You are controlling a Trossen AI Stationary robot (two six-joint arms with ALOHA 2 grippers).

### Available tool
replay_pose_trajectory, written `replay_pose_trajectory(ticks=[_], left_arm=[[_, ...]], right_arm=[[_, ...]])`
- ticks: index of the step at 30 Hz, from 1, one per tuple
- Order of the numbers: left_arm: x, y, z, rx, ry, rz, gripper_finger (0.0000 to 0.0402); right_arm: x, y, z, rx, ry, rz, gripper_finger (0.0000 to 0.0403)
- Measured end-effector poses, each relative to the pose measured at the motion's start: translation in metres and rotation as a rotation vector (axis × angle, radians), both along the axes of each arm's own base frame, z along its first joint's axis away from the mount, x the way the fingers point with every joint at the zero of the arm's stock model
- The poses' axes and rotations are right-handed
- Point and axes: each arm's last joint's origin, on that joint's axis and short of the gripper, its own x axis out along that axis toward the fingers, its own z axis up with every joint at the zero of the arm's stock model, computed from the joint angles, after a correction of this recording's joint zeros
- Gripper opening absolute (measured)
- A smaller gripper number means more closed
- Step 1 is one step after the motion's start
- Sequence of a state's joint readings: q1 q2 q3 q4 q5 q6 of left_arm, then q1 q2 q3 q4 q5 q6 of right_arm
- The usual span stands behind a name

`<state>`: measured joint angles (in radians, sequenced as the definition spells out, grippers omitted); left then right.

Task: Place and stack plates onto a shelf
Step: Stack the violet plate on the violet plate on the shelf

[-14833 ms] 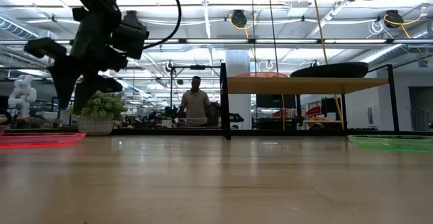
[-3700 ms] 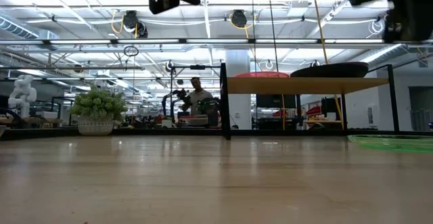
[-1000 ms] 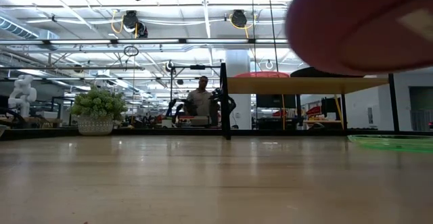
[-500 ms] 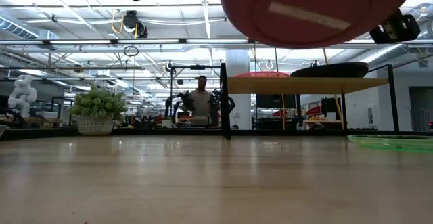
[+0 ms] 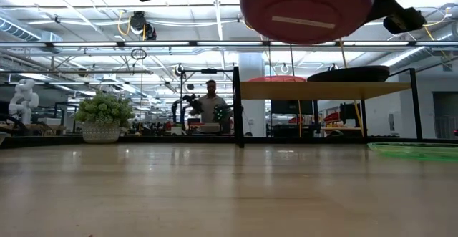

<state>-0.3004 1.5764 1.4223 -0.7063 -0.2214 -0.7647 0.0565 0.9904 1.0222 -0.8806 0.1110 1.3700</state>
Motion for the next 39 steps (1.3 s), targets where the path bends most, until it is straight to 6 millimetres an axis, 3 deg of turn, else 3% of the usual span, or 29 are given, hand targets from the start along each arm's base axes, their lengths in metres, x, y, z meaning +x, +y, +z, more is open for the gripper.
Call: replay_pose_trajectory(ticks=[9, 18, 30, 39], left_arm=[[0.002, 0.006, 0.0, 0.022, -0.001, 0.008, 0.0074], [0.004, 0.016, 0.0, 0.045, 0.001, 0.013, 0.0074], [0.007, 0.029, 0.0, 0.048, 0.007, 0.023, 0.0074], [0.007, 0.031, 0.0, 0.055, 0.007, 0.021, 0.0074]], right_arm=[[-0.026, -0.033, 0.018, -0.083, -0.115, -0.219, 0.0], [-0.035, -0.062, 0.029, -0.125, -0.108, -0.371, 0.0], [-0.056, -0.104, 0.076, -0.228, 0.07, -0.422, 0.0], [-0.064, -0.14, 0.076, -0.256, 0.215, -0.461, 0.0]])
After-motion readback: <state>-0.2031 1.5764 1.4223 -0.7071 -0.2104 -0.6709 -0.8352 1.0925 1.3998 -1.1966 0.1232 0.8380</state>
